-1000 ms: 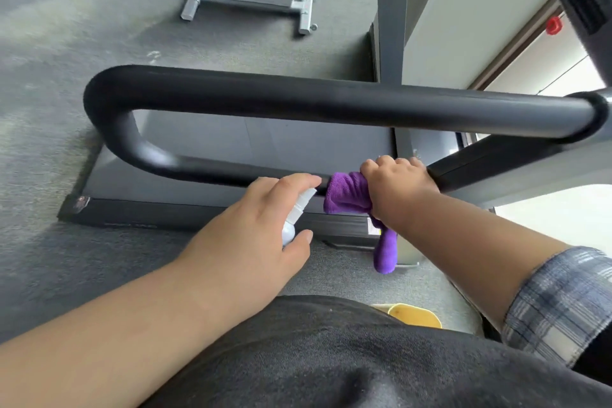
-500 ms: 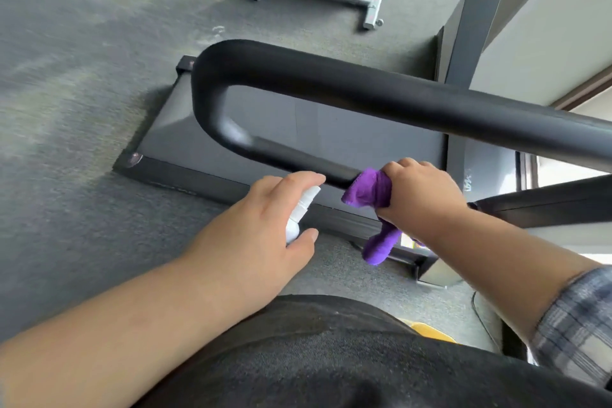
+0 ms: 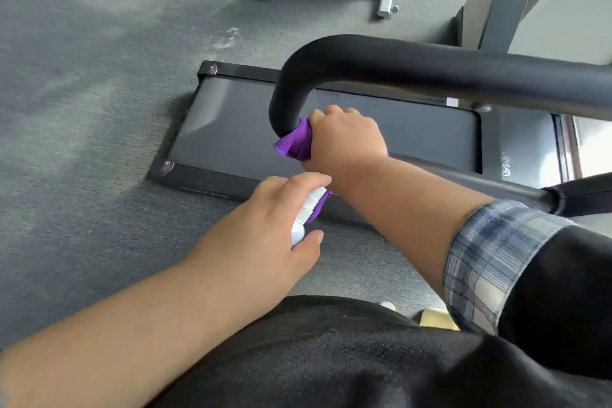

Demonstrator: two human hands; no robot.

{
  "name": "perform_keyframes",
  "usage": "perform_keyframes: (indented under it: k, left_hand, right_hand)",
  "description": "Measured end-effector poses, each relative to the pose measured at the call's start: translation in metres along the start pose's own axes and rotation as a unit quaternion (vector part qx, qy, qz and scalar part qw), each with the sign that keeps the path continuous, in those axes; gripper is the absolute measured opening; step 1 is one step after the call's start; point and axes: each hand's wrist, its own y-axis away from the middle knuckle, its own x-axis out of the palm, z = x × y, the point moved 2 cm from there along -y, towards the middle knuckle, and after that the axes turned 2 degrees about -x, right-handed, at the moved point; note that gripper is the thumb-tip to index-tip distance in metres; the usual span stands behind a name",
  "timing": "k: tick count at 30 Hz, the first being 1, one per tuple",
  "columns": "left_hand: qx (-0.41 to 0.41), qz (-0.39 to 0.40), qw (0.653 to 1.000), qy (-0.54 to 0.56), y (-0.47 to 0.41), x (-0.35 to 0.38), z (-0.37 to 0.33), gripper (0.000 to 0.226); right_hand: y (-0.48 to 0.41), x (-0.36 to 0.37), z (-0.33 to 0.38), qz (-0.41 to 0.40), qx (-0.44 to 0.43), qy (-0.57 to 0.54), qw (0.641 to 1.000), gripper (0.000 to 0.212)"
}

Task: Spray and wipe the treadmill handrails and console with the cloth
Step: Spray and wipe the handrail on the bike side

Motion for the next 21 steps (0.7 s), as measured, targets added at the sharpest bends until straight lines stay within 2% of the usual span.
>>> perform_keyframes:
  k: [5,8,10,14,21]
  left_hand:
    - [0.053,0.013,0.998,-0.006,-0.003,-0.002,-0.004,0.059]
    - [0.084,0.023,0.996,-0.009,-0.009,0.004,-0.019,0.06]
    - [0.099,0.025,0.995,-0.013,-0.013,0.008,-0.029,0.061]
    - [0.108,0.035,0.993,-0.012,-0.017,0.019,-0.05,0.06]
    - [0.117,0.037,0.992,-0.007,-0.026,0.043,-0.101,0.059]
  right_hand:
    - [0.008,0.003,-0.012,-0.008,0.0,-0.009,1.0,0.046]
    - [0.024,0.004,-0.034,-0.001,0.014,-0.013,1.0,0.044]
    - [0.039,0.006,-0.057,0.004,0.034,-0.008,0.999,0.044]
    - [0.075,0.016,-0.111,0.01,0.079,0.017,0.997,0.056]
    - [0.133,0.023,-0.195,0.029,0.139,0.058,0.988,0.059]
